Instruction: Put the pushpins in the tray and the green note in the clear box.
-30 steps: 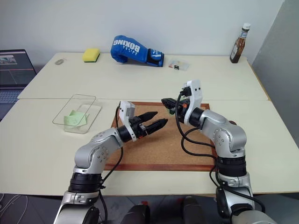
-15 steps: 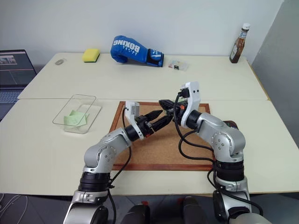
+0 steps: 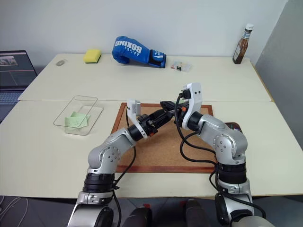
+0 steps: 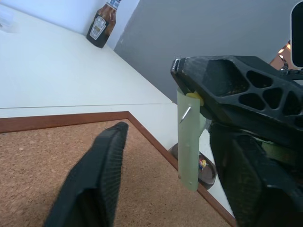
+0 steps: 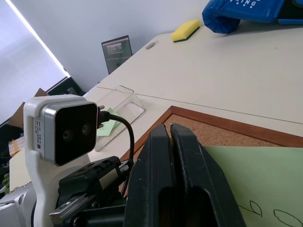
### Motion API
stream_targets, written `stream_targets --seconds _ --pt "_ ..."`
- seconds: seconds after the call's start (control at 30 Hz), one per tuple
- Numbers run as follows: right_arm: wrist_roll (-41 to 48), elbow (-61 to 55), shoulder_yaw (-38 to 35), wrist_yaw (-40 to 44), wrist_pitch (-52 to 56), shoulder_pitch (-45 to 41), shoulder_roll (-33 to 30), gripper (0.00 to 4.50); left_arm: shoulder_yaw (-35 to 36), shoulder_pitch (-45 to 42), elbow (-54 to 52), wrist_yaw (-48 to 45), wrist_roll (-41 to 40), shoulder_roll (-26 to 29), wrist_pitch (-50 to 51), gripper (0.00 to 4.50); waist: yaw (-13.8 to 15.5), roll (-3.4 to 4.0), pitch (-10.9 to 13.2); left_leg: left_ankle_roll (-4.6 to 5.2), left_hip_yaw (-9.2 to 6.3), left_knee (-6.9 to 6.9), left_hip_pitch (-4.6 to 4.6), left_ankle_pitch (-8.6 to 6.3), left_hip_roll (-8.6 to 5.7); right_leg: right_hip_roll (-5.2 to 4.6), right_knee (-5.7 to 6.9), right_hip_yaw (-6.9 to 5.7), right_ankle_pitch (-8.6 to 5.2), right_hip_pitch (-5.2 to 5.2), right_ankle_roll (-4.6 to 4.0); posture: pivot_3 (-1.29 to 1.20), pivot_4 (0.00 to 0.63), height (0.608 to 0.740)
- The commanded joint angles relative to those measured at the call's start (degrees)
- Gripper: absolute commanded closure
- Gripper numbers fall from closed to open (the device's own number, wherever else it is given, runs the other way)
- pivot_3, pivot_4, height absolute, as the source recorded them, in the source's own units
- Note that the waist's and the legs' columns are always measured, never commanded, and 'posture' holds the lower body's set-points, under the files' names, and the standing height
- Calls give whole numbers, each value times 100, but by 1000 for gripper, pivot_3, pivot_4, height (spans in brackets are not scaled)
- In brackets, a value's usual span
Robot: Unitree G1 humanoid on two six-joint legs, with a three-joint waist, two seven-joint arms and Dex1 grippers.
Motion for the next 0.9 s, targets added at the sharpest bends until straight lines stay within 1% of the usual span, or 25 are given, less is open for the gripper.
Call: stream_targets --seconds 0.03,0.27,0.33,0.57,0.7,0.9 --pt "128 -189 2 -13 -78 -53 25 4500 -38 -155 -97 -72 -115 -34 -79 2634 0 0 0 0 -1 0 0 0 0 0 1 0 0 0 0 0 150 740" --pt "142 -175 6 -25 -93 -59 8 4500 -73 -213 6 -62 -73 -2 -156 4168 -1 0 0 0 0 2 1 0 0 0 3 1 0 0 0 0 150 740" --pt "132 -175 11 -27 -110 -57 4 4500 -84 -203 20 -53 -64 3 -149 4461 0 0 0 0 -1 2 2 0 0 0 5 0 0 1 0 0 150 740" --pt "81 -182 22 -34 -181 -29 -24 4500 25 -136 32 158 -224 -110 72 4461 -1 0 0 0 0 4 3 0 -1 0 9 1 0 1 0 0 150 740" --pt "64 -195 0 -56 -227 -25 -29 4500 361 -144 176 548 -599 -309 494 4461 0 0 0 0 0 9 5 0 -1 0 15 2 0 1 0 0 150 740" --pt "51 -211 -75 -127 -304 -25 -90 4500 679 -127 193 846 -1013 -455 847 4461 -7 0 0 0 -1 22 6 0 -2 1 30 2 -1 1 0 0 150 740"
